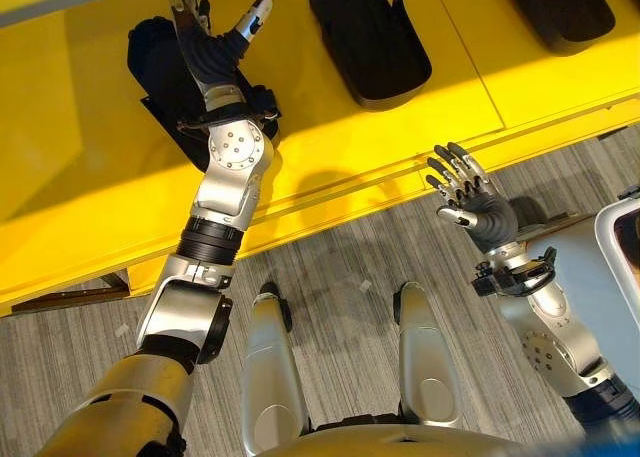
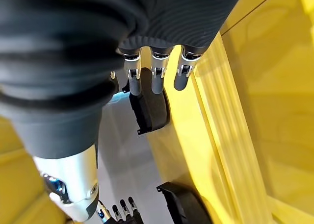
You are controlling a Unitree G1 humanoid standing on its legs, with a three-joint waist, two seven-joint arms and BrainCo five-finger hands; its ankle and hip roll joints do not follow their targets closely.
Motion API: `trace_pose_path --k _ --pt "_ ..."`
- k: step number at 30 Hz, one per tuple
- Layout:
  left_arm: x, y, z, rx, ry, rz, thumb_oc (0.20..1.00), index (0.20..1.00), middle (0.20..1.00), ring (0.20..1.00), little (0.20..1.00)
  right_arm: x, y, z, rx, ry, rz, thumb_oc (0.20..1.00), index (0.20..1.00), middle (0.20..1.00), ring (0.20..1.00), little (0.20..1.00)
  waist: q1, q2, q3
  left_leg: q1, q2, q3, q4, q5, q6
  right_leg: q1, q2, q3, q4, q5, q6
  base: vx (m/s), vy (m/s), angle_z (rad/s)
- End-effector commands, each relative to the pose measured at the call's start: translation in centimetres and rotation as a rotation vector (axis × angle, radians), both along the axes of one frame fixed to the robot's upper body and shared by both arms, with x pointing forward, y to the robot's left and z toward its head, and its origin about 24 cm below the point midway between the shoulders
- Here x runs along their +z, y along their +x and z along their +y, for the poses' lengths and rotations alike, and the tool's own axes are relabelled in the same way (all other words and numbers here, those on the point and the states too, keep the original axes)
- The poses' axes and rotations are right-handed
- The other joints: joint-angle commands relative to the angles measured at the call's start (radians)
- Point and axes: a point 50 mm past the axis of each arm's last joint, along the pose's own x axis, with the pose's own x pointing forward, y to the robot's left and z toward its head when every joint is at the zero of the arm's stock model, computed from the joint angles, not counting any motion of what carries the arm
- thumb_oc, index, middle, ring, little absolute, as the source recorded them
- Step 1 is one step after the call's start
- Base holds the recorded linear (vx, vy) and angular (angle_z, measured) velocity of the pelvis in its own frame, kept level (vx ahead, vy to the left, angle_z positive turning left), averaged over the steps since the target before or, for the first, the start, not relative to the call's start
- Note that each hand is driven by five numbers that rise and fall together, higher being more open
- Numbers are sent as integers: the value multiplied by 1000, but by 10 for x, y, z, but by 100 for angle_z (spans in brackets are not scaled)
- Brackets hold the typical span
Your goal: Move parts from the plastic box to the shelf.
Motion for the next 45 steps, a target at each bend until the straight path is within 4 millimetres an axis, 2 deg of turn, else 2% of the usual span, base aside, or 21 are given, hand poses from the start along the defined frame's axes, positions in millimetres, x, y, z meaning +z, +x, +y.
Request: trace_pose_path --k 1,5,14,22,32,38,45 --pt "17 4 -2 12 -23 -50 1000 1000 1000 1000 1000 12 -11 1 10 28 -76 1000 1000 1000 1000 1000 8 -5 -90 28 33 -43 -47 90 7 -50 -7 -7 -37 172 -36 41 12 -2" --pt "13 7 5 27 -84 -25 1000 1000 1000 1000 1000 11 -11 2 16 30 -70 1000 1000 1000 1000 1000 8 -5 -96 44 34 -42 -64 95 4 -36 -3 -8 -51 177 -37 9 2 0" --pt "7 10 12 71 -96 11 1000 1000 1000 1000 1000 11 -11 1 9 35 -67 1000 1000 1000 1000 1000 9 -6 -107 72 38 -38 -97 106 0 -9 0 -12 -80 188 -36 7 0 0" --pt "6 21 8 54 -96 73 1000 1000 1000 1000 1000 9 -12 0 17 27 -50 1000 1000 1000 1000 1000 6 -8 -106 86 37 -40 -99 105 0 11 -1 -13 -87 184 -33 0 0 0" --pt "-5 38 -4 -65 -230 162 1000 1000 1000 1000 1000 2 -17 -5 -5 37 -8 1000 1000 1000 1000 1000 4 -9 -93 96 35 -43 -96 102 -1 31 -8 -15 -87 183 -29 0 0 0" --pt "-6 36 -1 -61 -280 148 1000 1000 1000 1000 1000 1 -17 -5 -7 40 -5 1000 1000 1000 1000 1000 6 -12 -85 93 33 -45 -82 96 0 28 -8 -15 -72 176 -31 0 0 0" --pt "-20 25 12 1 -327 129 1000 1000 1000 1000 1000 0 -16 1 19 56 9 1000 1000 1000 1000 1000 17 -18 -72 90 31 -48 -70 92 1 21 -6 -17 -52 168 -36 0 0 0"
